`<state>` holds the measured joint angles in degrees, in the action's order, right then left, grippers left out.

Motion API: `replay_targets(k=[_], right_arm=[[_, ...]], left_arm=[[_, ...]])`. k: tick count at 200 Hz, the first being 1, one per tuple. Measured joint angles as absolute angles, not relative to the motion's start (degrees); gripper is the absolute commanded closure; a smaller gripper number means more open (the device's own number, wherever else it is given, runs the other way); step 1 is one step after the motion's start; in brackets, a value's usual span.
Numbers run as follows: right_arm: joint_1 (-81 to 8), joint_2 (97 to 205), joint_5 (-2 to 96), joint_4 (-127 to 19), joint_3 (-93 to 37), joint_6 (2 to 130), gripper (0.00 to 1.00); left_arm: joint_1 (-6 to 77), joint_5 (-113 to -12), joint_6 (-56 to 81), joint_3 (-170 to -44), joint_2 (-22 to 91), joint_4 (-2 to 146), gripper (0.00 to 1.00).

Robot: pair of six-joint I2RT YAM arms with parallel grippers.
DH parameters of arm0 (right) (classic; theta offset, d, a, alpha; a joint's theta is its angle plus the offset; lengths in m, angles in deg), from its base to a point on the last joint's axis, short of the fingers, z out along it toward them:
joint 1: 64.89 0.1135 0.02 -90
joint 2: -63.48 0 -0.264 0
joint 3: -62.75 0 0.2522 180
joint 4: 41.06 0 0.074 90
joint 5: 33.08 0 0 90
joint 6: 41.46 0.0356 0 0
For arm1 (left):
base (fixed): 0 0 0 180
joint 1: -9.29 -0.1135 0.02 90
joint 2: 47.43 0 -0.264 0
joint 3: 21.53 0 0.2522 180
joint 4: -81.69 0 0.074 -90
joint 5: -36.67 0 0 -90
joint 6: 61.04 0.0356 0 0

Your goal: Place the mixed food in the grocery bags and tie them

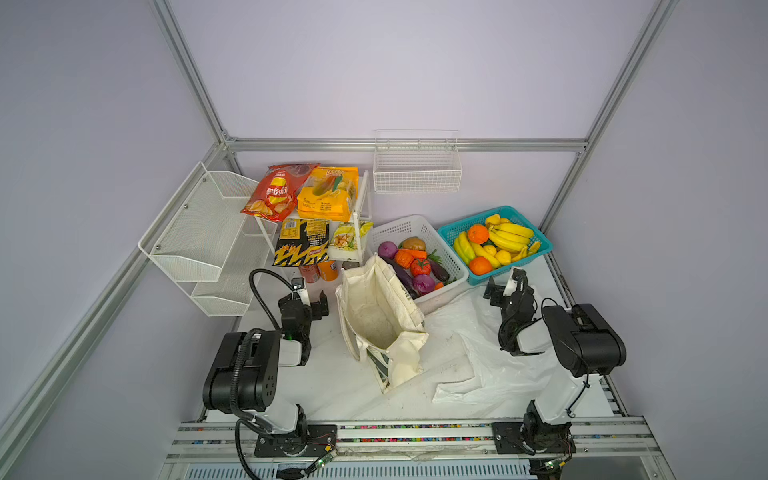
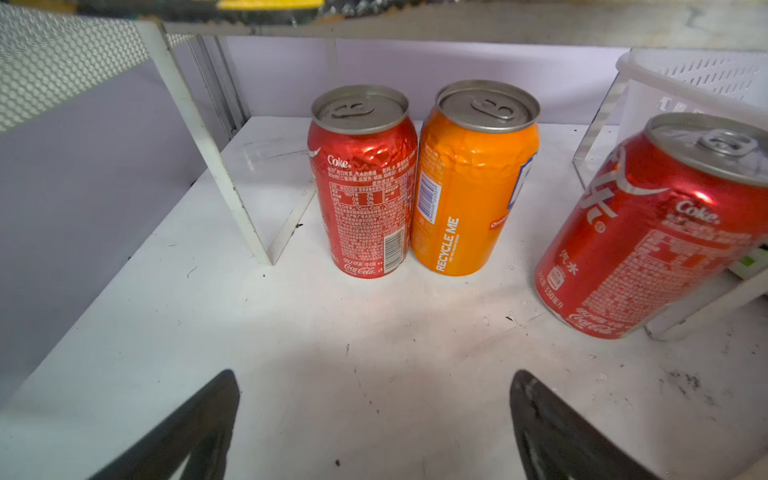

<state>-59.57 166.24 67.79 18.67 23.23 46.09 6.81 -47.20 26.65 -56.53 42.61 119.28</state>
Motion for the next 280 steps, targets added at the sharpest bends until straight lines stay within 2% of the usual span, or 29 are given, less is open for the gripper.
replay_targets(k=[235, 256, 280], right_arm=[[-59.5, 166.2, 67.8, 18.6, 23.2, 46.1, 0.03], [-59.2, 162.2, 68.9, 14.5, 23.4, 46.1, 0.03], [-58.5, 147.5, 73.7, 6.9, 23.1, 52.4, 0.06]], left_arm=[[6.8, -47.1, 26.6, -56.5, 42.2, 119.2, 0.00], [6.9, -45.2, 26.4, -56.1, 35.8, 115.2, 0.00], [7.1, -37.4, 18.5, -56.6, 21.2, 104.6, 0.00]])
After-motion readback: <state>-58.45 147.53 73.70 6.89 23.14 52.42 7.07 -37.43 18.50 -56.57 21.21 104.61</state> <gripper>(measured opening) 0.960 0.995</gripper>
